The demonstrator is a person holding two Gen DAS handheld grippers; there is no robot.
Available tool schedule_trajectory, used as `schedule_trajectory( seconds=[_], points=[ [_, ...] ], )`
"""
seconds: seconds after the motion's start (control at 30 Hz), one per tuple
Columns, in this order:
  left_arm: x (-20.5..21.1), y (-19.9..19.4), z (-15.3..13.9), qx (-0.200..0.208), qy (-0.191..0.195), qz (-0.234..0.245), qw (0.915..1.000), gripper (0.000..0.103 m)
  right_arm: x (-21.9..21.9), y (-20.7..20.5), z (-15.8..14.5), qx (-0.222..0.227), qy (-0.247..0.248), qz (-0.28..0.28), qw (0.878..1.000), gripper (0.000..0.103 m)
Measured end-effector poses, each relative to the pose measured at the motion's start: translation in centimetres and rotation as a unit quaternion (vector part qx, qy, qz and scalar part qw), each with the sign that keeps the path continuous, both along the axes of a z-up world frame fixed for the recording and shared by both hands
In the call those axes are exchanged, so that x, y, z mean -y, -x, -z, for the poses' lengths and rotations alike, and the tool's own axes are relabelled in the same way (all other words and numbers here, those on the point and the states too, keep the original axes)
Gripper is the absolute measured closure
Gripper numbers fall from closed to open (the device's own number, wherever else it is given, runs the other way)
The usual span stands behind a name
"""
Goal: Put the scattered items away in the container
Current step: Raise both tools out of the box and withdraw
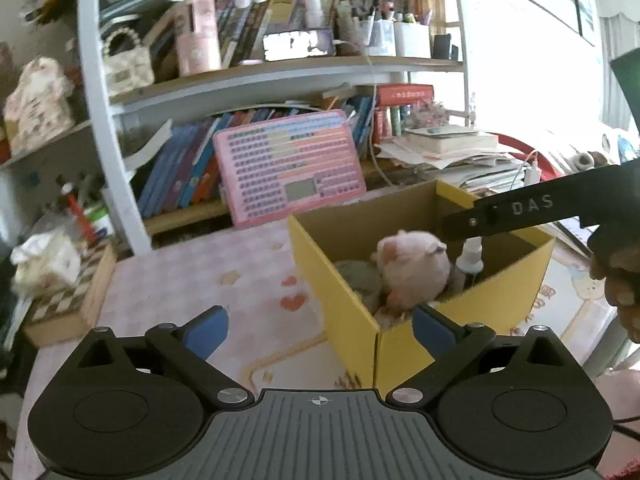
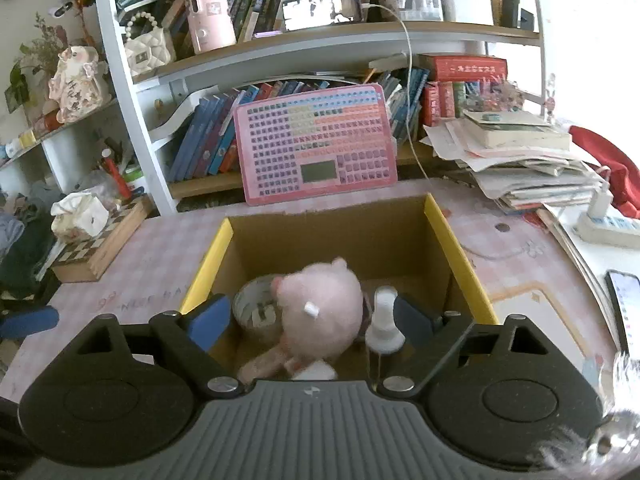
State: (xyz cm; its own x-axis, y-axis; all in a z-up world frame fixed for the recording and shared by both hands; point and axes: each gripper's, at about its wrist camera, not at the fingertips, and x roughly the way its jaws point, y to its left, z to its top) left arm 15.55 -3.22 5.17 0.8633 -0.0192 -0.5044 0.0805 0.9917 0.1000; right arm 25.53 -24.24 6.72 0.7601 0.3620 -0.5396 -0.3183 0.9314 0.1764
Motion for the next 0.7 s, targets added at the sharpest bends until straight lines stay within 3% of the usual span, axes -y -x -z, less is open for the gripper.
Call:
schedule_trajectory(
  seconds=[0.33, 0.53, 0.7],
  points=[
    [-1.8, 4.2, 1.9, -0.019, 0.032, -0.026, 0.9990, 0.002, -1.7, 6.0, 2.1, -0.014, 0.023, -0.008, 1.000, 0.012],
    [-2.5, 6.5, 4.1, -0.013, 0.048, -0.055, 0.9972, 0.002, -2.5, 9.4, 5.3, -0.023, 0.035, -0.026, 0.999, 0.012],
    [-2.8, 7.8, 5.8, -0.031, 0.038, -0.066, 0.9966, 0.002, -3.0, 11.0, 7.8, -0.040, 0.042, -0.036, 0.998, 0.012]
  ],
)
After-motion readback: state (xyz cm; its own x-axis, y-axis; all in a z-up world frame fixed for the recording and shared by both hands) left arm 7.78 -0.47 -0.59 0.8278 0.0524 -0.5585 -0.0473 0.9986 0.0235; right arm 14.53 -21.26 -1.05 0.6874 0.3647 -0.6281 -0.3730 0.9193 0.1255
